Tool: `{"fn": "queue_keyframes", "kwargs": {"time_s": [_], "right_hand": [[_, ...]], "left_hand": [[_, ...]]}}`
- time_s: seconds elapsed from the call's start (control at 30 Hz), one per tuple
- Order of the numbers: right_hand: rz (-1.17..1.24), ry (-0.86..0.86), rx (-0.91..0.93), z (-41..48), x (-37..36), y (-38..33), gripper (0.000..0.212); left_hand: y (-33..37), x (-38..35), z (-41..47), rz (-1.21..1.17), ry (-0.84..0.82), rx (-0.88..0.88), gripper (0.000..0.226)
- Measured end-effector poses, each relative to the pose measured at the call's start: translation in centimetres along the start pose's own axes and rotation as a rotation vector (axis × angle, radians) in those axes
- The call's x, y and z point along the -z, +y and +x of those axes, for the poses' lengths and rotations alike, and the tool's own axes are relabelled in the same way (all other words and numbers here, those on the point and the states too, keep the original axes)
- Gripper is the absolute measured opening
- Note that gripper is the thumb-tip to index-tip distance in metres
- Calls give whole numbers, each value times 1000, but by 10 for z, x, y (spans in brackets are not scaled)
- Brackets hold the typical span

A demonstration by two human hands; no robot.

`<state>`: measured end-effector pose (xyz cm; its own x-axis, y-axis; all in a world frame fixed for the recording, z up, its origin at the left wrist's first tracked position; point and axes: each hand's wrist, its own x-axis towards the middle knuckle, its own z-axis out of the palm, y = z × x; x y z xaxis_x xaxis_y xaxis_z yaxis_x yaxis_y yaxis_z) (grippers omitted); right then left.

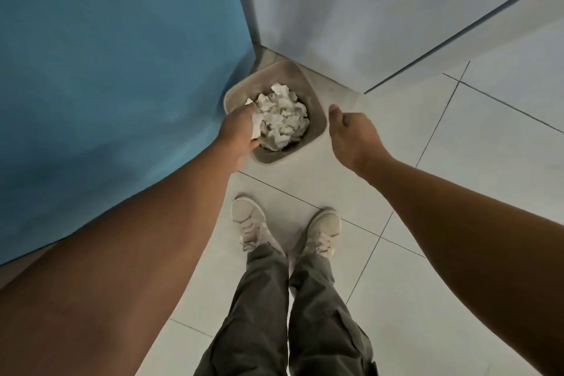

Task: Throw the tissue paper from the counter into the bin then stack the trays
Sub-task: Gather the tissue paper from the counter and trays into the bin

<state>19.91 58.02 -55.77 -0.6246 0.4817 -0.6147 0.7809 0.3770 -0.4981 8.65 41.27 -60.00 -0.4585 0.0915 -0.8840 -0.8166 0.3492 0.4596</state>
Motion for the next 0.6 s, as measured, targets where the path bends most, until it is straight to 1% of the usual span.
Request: {"fn": "queue_keyframes", "kwargs": {"time_s": [0.07, 0.17, 0.2, 0.27, 0.33, 0.43, 0.5, 0.53, 0.6], "right_hand": [[-20, -18, -5, 10, -7, 5, 59], [-47, -53, 8, 19, -17, 3, 57], [-55, -71, 17, 20, -21, 0, 56], [-65, -116, 41, 21, -28, -9, 54], [-54, -152, 79, 24, -36, -19, 46], [26, -211, 101, 35, -49, -30, 32], [43, -247, 84, 43, -55, -33, 28], [45, -262, 67, 48, -58, -32, 30], [29, -294, 17, 52, -60, -30, 50]], "left_hand": [[-4, 2, 16, -2, 20, -18, 31], [-7, 9, 26, 141, 123, -88, 42], [-6, 10, 23, 180, 135, -117, 45], [-4, 11, 16, 255, 131, -176, 44], [-5, 14, 13, 336, 145, -220, 41], [-12, 20, 13, 347, 140, -236, 39], [-14, 22, 11, 364, 139, -240, 39], [-16, 23, 9, 370, 134, -243, 39], [-17, 25, 6, 366, 125, -256, 39]]}}
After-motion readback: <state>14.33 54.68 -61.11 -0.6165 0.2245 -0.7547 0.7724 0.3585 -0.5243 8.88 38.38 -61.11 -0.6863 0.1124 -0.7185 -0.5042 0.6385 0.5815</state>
